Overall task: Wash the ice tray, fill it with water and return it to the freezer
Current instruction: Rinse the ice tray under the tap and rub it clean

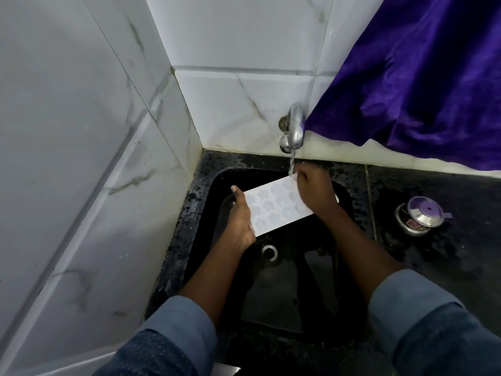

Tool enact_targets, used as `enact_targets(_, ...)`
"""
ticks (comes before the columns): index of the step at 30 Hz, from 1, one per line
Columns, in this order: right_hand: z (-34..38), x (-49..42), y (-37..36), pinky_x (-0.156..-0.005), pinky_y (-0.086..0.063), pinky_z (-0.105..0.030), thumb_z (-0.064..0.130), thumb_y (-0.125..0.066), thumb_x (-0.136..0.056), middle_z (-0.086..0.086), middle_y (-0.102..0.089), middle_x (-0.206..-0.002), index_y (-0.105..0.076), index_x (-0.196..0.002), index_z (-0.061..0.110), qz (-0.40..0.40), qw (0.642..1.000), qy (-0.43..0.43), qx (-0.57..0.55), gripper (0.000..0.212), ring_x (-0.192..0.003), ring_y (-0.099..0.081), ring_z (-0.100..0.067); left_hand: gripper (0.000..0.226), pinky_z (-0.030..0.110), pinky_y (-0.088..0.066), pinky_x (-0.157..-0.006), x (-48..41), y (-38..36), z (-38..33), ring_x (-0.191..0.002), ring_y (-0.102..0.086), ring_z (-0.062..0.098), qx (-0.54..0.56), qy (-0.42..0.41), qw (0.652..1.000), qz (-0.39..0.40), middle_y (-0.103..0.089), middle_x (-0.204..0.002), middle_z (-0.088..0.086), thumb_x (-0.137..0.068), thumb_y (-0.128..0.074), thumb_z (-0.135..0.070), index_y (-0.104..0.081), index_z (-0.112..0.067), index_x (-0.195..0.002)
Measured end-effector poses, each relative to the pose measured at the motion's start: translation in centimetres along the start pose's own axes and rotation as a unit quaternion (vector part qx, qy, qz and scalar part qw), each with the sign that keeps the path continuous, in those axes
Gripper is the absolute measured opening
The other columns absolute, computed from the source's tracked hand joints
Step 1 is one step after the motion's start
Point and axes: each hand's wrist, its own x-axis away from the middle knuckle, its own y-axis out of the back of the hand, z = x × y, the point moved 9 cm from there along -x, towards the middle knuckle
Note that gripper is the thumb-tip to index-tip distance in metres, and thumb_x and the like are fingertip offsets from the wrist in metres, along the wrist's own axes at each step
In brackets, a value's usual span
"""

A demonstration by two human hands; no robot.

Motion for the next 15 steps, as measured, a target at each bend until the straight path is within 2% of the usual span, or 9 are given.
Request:
enact_targets(1,0.6,-1.1,1.2,-0.081,-0.053,-0.032,0.003,-0.054,-0.099,-0.012,-0.076,-0.102,-0.075,-0.104,0.006,-0.059,0.997,-0.022,-0.032,0.022,-0.092,-0.071,-0.025,0.103,0.063,-0.054,-0.109,0.2,-0.4,0.0,-0.125,-0.071,0.038,0.004,0.003,1.000,0.006,-0.070,-0.141,0.017,-0.090,-0.028,-0.092,-0.058,-0.014,-0.152)
enact_targets(2,1.0,-2.2,1.6,-0.080,-0.050,-0.032,0.006,-0.054,-0.101,-0.010,-0.075,-0.102,-0.073,-0.106,0.003,-0.083,0.994,-0.055,-0.054,0.019,-0.093,-0.068,-0.023,0.103,0.064,-0.054,-0.109,0.4,-0.7,0.0,-0.124,-0.072,0.038,0.009,0.004,1.000,0.013,-0.072,-0.139,0.017,-0.090,-0.028,-0.092,-0.060,-0.014,-0.150)
enact_targets(4,2.2,-4.3,0.8,-0.080,-0.047,-0.031,0.018,-0.055,-0.104,-0.011,-0.072,-0.108,-0.068,-0.112,0.002,-0.046,0.989,-0.118,-0.072,0.022,-0.096,-0.064,-0.024,0.104,0.063,-0.053,-0.111,0.6,-1.1,-0.2,-0.123,-0.072,0.038,0.014,0.007,1.000,0.026,-0.074,-0.135,0.018,-0.090,-0.026,-0.092,-0.065,-0.013,-0.145)
enact_targets(6,2.9,-6.0,-0.6,-0.090,-0.052,-0.037,0.030,-0.064,-0.102,-0.014,-0.070,-0.116,-0.064,-0.121,0.000,0.003,0.984,-0.161,-0.079,0.035,-0.105,-0.066,-0.027,0.105,0.061,-0.052,-0.112,0.8,-1.1,-0.3,-0.122,-0.073,0.038,0.010,0.009,1.000,0.028,-0.075,-0.133,0.017,-0.090,-0.025,-0.092,-0.068,-0.012,-0.141)
enact_targets(8,2.2,-6.8,-1.2,-0.096,-0.055,-0.041,0.028,-0.069,-0.101,-0.015,-0.069,-0.117,-0.061,-0.127,-0.002,0.004,0.967,-0.221,-0.129,0.041,-0.103,-0.068,-0.030,0.104,0.061,-0.054,-0.110,0.8,-0.8,-0.3,-0.120,-0.074,0.038,0.004,0.009,1.000,0.021,-0.076,-0.131,0.017,-0.089,-0.025,-0.092,-0.070,-0.012,-0.139)
enact_targets(10,1.1,-6.3,-3.2,-0.085,-0.056,-0.041,0.012,-0.053,-0.107,-0.016,-0.066,-0.103,-0.059,-0.129,-0.005,0.043,0.905,-0.300,-0.299,0.029,-0.079,-0.065,-0.028,0.103,0.061,-0.056,-0.107,0.9,-0.4,-0.3,-0.118,-0.075,0.038,0.006,0.008,1.000,0.015,-0.077,-0.129,0.017,-0.090,-0.026,-0.092,-0.071,-0.012,-0.137)
enact_targets(12,1.3,-5.7,-4.0,-0.074,-0.052,-0.038,0.002,-0.046,-0.106,-0.013,-0.056,-0.086,-0.060,-0.118,-0.003,0.070,0.849,-0.311,-0.420,0.019,-0.064,-0.053,-0.023,0.103,0.062,-0.056,-0.106,1.0,0.1,-0.3,-0.118,-0.075,0.039,0.013,0.007,1.000,0.011,-0.076,-0.129,0.018,-0.090,-0.026,-0.091,-0.071,-0.011,-0.137)
enact_targets(14,1.1,-5.6,-3.7,-0.085,-0.054,-0.039,0.000,-0.047,-0.105,-0.013,-0.055,-0.085,-0.061,-0.109,-0.001,0.083,0.824,-0.315,-0.462,0.014,-0.067,-0.054,-0.023,0.103,0.059,-0.059,-0.102,1.4,0.9,-0.2,-0.116,-0.076,0.038,0.015,0.006,1.000,0.006,-0.077,-0.128,0.018,-0.090,-0.025,-0.091,-0.072,-0.011,-0.135)
enact_targets(15,1.1,-5.6,-3.6,-0.092,-0.054,-0.040,0.002,-0.047,-0.106,-0.013,-0.056,-0.087,-0.061,-0.110,-0.001,0.096,0.817,-0.319,-0.470,0.015,-0.070,-0.056,-0.023,0.103,0.055,-0.062,-0.096,1.6,1.3,-0.1,-0.113,-0.077,0.037,0.017,0.008,1.000,0.007,-0.078,-0.125,0.017,-0.091,-0.024,-0.091,-0.073,-0.012,-0.134)
